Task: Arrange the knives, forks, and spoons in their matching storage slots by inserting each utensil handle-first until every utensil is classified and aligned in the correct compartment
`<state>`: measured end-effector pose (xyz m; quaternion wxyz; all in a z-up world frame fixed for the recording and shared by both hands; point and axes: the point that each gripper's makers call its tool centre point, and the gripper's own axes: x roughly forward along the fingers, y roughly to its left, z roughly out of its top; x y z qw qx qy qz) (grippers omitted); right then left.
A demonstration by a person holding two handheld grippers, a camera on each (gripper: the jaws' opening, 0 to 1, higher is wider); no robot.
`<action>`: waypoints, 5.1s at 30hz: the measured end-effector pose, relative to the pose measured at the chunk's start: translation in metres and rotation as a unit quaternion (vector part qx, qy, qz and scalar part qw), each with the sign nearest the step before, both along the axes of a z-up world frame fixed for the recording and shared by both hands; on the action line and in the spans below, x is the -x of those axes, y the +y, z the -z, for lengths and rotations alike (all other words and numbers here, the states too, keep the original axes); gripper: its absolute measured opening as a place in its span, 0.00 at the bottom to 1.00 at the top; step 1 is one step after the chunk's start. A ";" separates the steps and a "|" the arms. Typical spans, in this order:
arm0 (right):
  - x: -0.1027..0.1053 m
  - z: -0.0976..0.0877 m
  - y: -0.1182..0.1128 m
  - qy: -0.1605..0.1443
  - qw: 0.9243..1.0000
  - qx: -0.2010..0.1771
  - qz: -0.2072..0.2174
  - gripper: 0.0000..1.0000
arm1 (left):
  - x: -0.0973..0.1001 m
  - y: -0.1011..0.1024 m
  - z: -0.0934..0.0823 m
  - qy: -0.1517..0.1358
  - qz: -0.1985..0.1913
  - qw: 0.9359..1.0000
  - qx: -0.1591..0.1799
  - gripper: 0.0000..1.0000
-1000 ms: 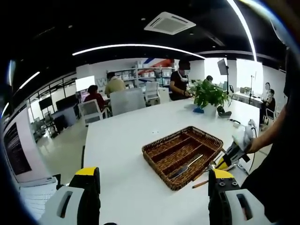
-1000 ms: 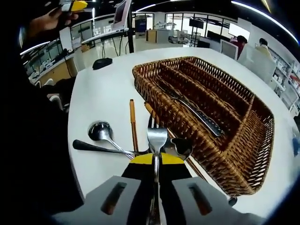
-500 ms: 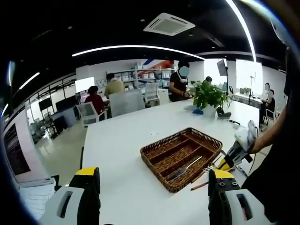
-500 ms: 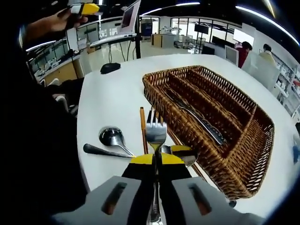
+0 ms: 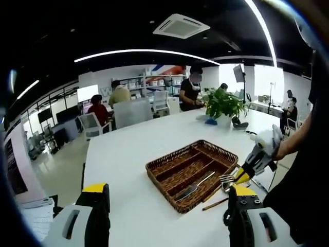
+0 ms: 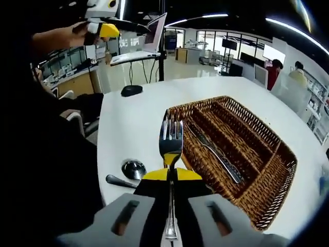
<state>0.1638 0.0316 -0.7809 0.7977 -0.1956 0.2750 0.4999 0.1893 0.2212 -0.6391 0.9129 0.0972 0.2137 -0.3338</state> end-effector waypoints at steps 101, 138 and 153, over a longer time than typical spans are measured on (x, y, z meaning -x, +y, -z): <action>-0.005 -0.111 0.037 -0.091 0.993 -0.048 -0.057 0.00 | 0.027 -0.154 -0.017 0.084 0.216 0.954 0.191 0.00; -0.006 -0.154 0.003 -0.127 0.973 0.109 -0.159 0.00 | 0.006 -0.054 -0.029 -0.043 0.072 0.996 0.015 1.00; -0.001 -0.181 0.005 -0.130 0.969 0.123 -0.171 0.00 | 0.016 -0.027 -0.037 -0.028 0.028 0.998 0.039 1.00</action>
